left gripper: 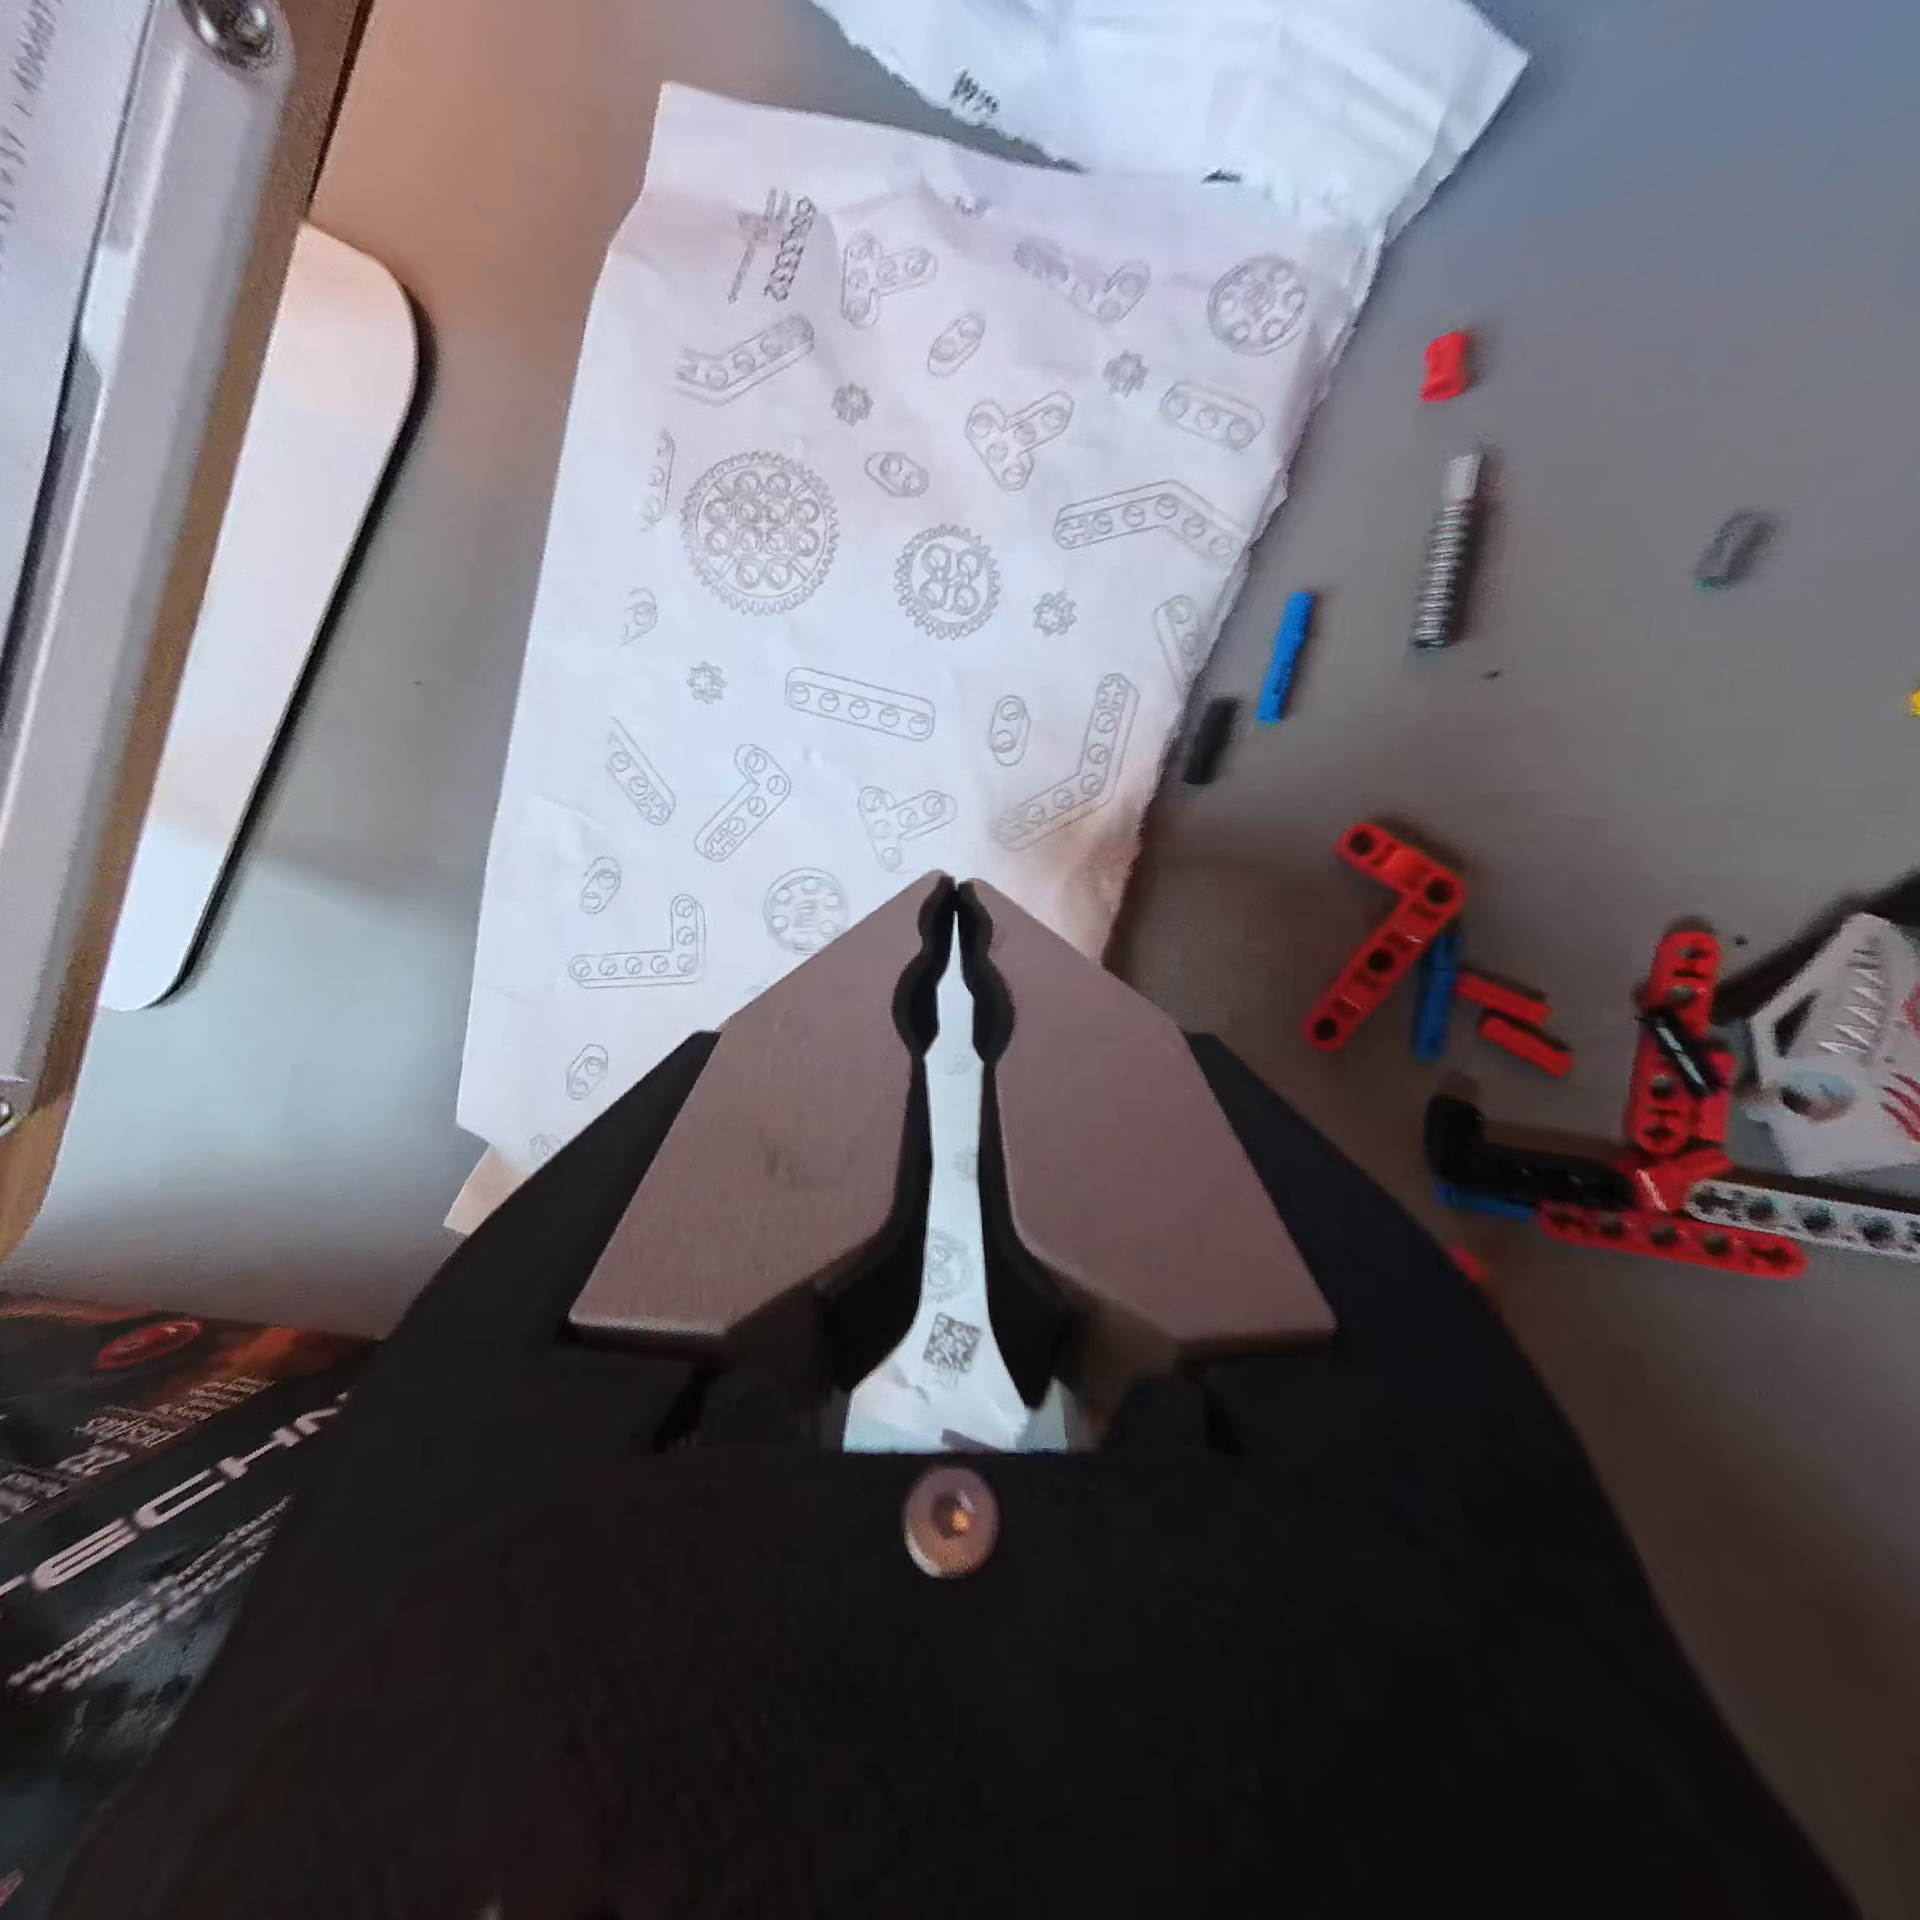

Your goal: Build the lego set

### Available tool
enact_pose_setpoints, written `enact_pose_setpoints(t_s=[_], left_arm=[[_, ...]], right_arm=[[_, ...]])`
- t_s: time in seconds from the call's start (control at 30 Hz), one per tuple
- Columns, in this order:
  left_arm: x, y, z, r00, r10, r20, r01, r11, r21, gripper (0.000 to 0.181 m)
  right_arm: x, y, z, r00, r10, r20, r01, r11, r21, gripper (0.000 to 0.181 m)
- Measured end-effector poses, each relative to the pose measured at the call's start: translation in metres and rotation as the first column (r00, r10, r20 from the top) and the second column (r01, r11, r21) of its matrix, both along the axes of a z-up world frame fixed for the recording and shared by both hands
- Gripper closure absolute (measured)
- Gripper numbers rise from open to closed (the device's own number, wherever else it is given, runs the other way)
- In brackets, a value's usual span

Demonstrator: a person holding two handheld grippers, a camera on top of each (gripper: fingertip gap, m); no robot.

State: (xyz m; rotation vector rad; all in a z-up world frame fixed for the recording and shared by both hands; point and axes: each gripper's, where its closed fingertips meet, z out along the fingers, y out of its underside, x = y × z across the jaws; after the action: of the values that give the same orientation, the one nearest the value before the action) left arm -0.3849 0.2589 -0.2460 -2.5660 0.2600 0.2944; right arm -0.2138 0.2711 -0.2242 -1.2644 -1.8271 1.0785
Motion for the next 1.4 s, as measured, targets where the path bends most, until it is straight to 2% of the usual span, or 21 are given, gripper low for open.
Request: enact_pose_setpoints(t_s=[0.13,0.23,0.33,0.4,0.57,0.7,0.83,0.93,0.97,1.17,1.23,1.4], left_arm=[[0.017,-0.008,0.003,0.999,-0.036,0.017,0.037,0.998,-0.041,0.178],[0.013,-0.004,-0.005,0.998,-0.05,-0.04,0.048,0.997,-0.056,0.181],[0.011,0.001,-0.024,1.0,-0.017,0.018,0.018,0.996,-0.082,0.181],[0.016,0.006,-0.024,0.996,-0.008,0.084,0.012,0.999,-0.042,0.181],[0.018,0.001,-0.023,0.995,-0.006,0.099,0.007,1.0,-0.009,0.181],[0.02,0.0,-0.023,0.995,-0.015,0.096,0.013,1.0,0.016,0.181],[0.027,0.0,-0.023,0.989,-0.01,0.147,0.008,1.0,0.016,0.181],[0.027,0.001,-0.023,0.989,-0.011,0.147,0.006,0.999,0.032,0.181],[0.027,0.001,-0.022,0.988,-0.008,0.151,0.001,0.999,0.044,0.181],[0.03,0.003,-0.022,0.977,0.013,0.212,-0.041,0.991,0.125,0.181],[0.031,0.003,-0.022,0.977,0.014,0.211,-0.043,0.99,0.137,0.181],[0.032,0.001,-0.021,0.98,0.025,0.197,-0.06,0.983,0.174,0.181]], right_arm=[[-0.001,0.006,0.001,0.999,-0.032,-0.006,0.032,0.999,0.003,0.131],[-0.001,0.006,0.002,0.999,-0.031,-0.007,0.031,0.999,-0.009,0.131],[-0.003,0.007,0.004,0.999,-0.03,-0.026,0.03,1.0,0.004,0.133],[-0.007,0.009,0.009,0.998,-0.035,-0.053,0.036,0.999,0.023,0.134],[-0.027,0.001,0.022,0.999,0.017,-0.036,-0.017,1.0,0.003,0.137],[-0.058,-0.002,0.012,0.996,0.047,0.073,-0.05,0.998,0.036,0.14],[-0.089,0.0,-0.008,0.98,0.042,0.194,-0.054,0.997,0.056,0.143],[-0.104,0.01,-0.032,0.959,0.023,0.283,-0.069,0.986,0.154,0.158],[-0.108,0.014,-0.039,0.953,0.005,0.302,-0.064,0.981,0.186,0.158],[-0.111,0.013,-0.043,0.955,0.043,0.294,-0.07,0.994,0.085,0.161],[-0.11,0.011,-0.043,0.954,0.069,0.293,-0.086,0.995,0.045,0.177],[-0.118,0.021,-0.038,0.963,0.038,0.266,-0.058,0.996,0.068,0.181]])
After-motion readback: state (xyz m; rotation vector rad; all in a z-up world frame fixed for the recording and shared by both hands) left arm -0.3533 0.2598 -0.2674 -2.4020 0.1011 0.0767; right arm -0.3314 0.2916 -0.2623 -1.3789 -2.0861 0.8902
